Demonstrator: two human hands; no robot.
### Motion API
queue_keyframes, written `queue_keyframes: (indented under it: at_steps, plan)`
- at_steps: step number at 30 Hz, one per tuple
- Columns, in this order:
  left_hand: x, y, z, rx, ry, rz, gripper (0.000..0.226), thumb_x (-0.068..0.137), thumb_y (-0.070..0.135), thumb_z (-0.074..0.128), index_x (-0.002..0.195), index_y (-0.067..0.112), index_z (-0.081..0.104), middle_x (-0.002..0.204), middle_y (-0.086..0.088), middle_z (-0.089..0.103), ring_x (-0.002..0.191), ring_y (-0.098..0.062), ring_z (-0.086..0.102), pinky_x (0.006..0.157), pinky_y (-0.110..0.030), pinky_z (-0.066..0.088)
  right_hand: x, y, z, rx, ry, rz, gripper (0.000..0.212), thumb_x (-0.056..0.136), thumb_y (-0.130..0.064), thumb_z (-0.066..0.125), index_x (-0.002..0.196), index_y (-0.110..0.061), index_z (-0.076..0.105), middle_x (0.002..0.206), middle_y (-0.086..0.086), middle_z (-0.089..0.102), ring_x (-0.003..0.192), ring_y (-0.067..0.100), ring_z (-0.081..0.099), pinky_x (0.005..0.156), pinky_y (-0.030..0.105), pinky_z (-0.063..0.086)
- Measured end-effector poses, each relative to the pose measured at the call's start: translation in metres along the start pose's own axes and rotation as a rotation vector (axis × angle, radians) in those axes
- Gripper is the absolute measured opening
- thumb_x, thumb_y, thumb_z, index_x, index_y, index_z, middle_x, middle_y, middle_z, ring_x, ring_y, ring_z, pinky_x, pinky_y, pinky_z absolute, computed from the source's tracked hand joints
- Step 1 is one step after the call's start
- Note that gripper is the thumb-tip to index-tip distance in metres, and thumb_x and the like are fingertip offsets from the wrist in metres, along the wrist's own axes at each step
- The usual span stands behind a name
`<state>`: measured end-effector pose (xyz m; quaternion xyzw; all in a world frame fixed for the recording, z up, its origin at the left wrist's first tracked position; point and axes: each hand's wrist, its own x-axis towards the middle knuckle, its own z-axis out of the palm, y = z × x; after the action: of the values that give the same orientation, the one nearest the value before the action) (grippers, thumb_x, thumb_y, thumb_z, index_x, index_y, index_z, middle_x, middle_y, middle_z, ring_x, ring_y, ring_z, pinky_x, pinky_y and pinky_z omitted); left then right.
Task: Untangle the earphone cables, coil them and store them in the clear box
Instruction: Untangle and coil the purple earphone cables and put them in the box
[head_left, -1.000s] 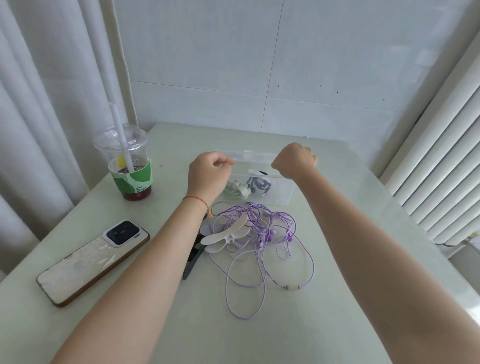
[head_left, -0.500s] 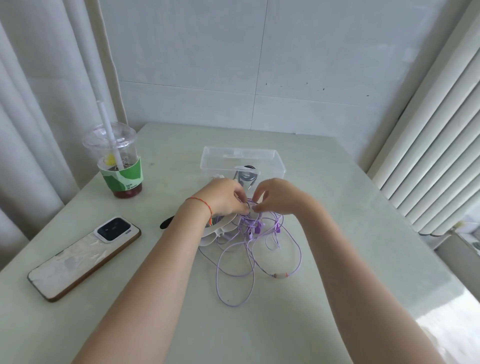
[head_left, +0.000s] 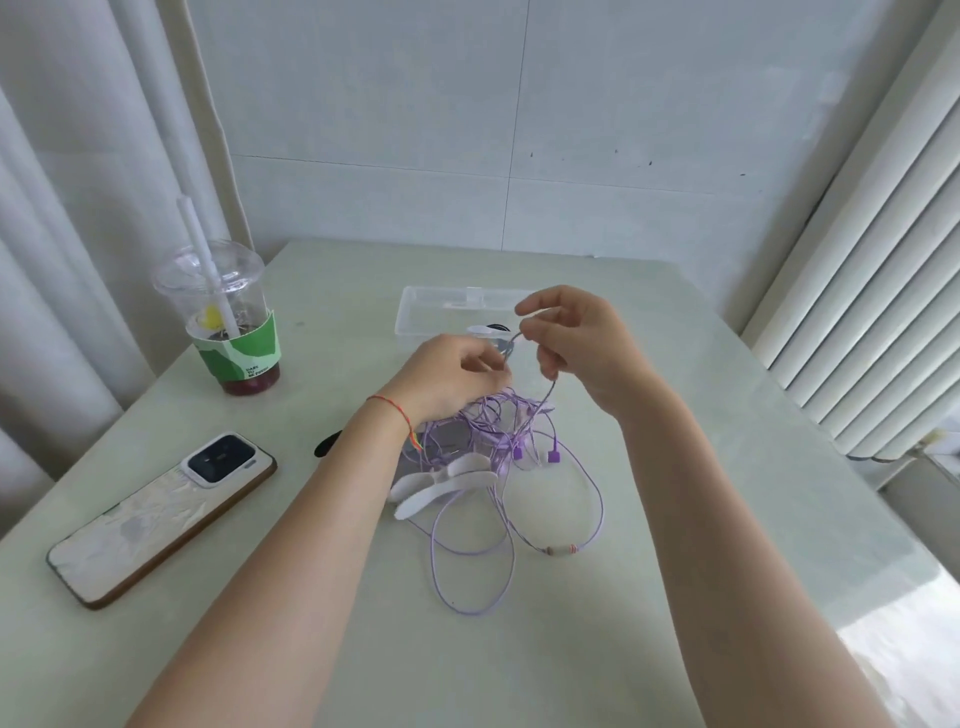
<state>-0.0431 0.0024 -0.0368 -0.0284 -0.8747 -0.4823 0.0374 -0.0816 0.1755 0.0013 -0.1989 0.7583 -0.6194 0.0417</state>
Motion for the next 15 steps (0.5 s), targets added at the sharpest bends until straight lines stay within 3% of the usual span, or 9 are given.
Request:
queue_keyframes:
  at_steps: [2,4,6,8,11,13,15]
  plan:
    - [0.002,0.002,-0.002,-0.045,0.133,-0.015,0.006,0.084,0.022,0.069,0.079,0.025,0.068,0.078,0.001,0.068,0.074,-0.013,0.059,0.079,-0.029,0.048,0.000,-0.001,-0.005,-0.026,0.016,0.021,0.011,0.086,-0.001,0.063,0.093,-0.010,0.066,0.072,0.008,0.059,0.041,0.015,0.043,0.045,0.025,0.033]
    - [0.005,0.006,-0.009,-0.266,0.293,-0.025,0.005,0.085,0.020,0.063,0.081,0.017,0.065,0.072,0.000,0.069,0.072,-0.016,0.062,0.076,-0.030,0.051,-0.002,-0.002,-0.012,-0.102,-0.046,0.063,0.009,0.086,-0.005,0.066,0.095,-0.007,0.066,0.069,0.005,0.059,0.041,0.013,0.042,0.044,0.024,0.031]
    - [0.006,0.010,-0.017,-0.515,0.416,-0.021,0.005,0.089,0.013,0.058,0.084,0.014,0.060,0.056,0.001,0.063,0.055,-0.016,0.059,0.061,-0.028,0.051,-0.006,-0.002,-0.020,-0.262,-0.178,0.120,0.012,0.084,-0.013,0.071,0.094,-0.007,0.069,0.064,0.002,0.059,0.043,0.013,0.044,0.046,0.024,0.036]
    - [0.006,0.008,-0.023,-0.559,0.533,-0.024,0.009,0.091,0.011,0.058,0.083,0.016,0.058,0.045,0.006,0.046,0.038,-0.011,0.042,0.046,-0.023,0.044,-0.008,-0.002,-0.025,-0.418,-0.231,0.166,0.012,0.083,-0.019,0.071,0.089,-0.009,0.071,0.060,0.002,0.057,0.047,0.014,0.047,0.054,0.026,0.042]
    - [0.007,0.001,-0.027,-0.558,0.700,-0.120,0.019,0.089,0.024,0.059,0.070,0.022,0.058,0.051,0.004,0.034,0.038,-0.010,0.027,0.040,-0.018,0.025,-0.003,0.001,-0.029,-0.355,-0.032,0.192,0.014,0.087,-0.018,0.066,0.080,-0.007,0.072,0.058,0.005,0.056,0.046,0.015,0.053,0.057,0.025,0.051]
    - [0.007,0.000,-0.029,-0.602,0.773,-0.201,0.033,0.090,0.031,0.054,0.059,0.021,0.048,0.049,0.004,0.031,0.038,-0.012,0.024,0.040,-0.017,0.019,0.001,0.004,-0.032,-0.273,0.101,0.191,0.017,0.089,-0.017,0.065,0.077,-0.005,0.070,0.061,0.006,0.059,0.050,0.016,0.057,0.064,0.032,0.057]
    - [0.006,0.002,-0.029,-0.686,0.745,-0.239,0.038,0.094,0.032,0.047,0.059,0.019,0.042,0.043,0.006,0.029,0.035,-0.012,0.022,0.039,-0.016,0.017,0.001,0.006,-0.033,-0.340,0.106,0.191,0.013,0.086,-0.016,0.068,0.081,-0.005,0.071,0.066,0.007,0.062,0.059,0.019,0.058,0.067,0.035,0.056]
